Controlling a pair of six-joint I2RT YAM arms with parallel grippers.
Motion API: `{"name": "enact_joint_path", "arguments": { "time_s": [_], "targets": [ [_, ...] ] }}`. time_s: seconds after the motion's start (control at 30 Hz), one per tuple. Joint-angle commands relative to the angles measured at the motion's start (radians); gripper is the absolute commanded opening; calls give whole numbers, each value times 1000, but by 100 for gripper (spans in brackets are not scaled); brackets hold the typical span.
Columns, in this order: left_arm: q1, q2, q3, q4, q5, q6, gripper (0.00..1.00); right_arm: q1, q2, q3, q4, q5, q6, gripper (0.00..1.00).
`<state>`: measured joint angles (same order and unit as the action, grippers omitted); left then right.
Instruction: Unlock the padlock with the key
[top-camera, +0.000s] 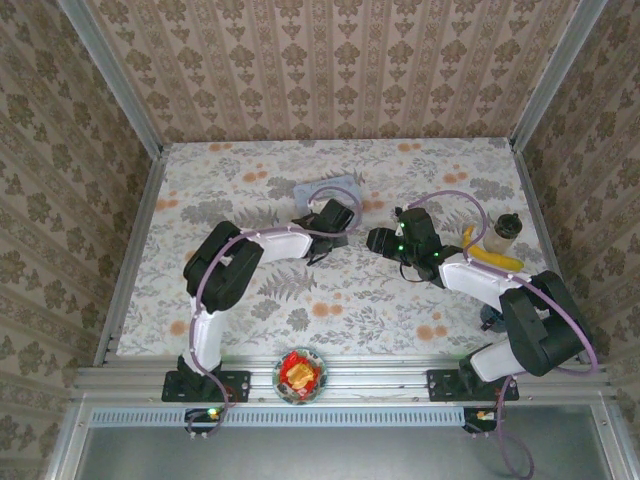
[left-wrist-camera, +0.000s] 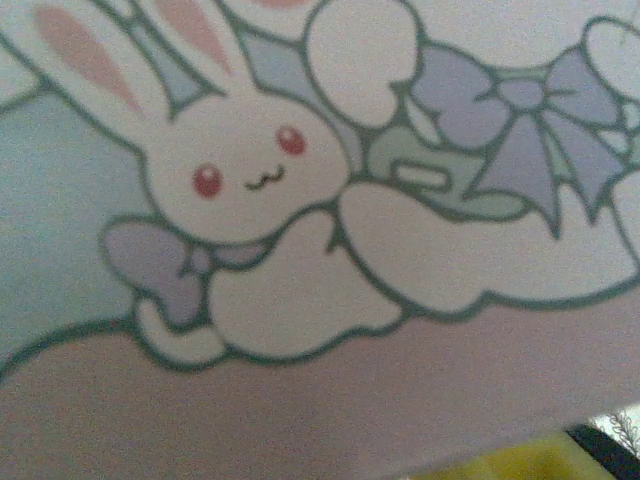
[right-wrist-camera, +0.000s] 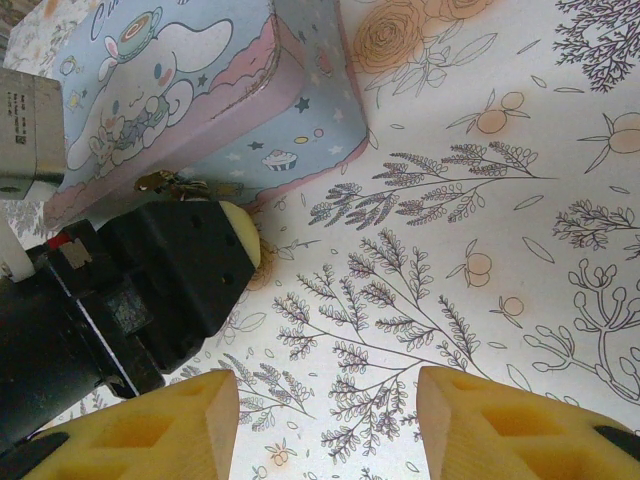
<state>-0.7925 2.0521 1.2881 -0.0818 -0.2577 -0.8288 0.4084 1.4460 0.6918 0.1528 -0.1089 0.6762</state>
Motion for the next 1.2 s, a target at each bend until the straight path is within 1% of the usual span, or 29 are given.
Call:
{"name": "enact_joint_path", "arguments": {
  "time_s": [0.0,0.23,0.4,0.53,0.67,0.8,0.83,0.9,0.97,1.03,1.17],
  "targets": [
    [18,-16,-40,2,36,24,40,-3,-1,-11,-4,1,0,51],
    [17,-47,-55,22,41,112,38,-3,17,0,12,-10,6,51],
    [24,-50,-49,13,35,138,30,-2,40,2,36,-26,16,51],
    [29,-48,-44,12,53,140,28,-1,50,-2,48,-31,20,50],
    [33,-48,-39,13,76,140,21,2,50,-11,55,-29,23,50],
    [35,-54,-43,10,106,114,17,7,48,-20,59,-26,21,50],
    [36,-55,-45,11,115,105,12,10,48,-21,57,-25,16,50],
    [38,-56,-47,7,137,80,9,24,50,-22,55,-11,-1,50],
    [40,-59,-48,3,166,55,3,51,51,-22,40,25,-30,48],
    [45,-64,-46,-10,204,23,0,84,54,-21,29,64,-61,47],
    [53,-81,-51,-40,307,-80,0,172,63,-17,5,173,-132,43]
  ]
}}
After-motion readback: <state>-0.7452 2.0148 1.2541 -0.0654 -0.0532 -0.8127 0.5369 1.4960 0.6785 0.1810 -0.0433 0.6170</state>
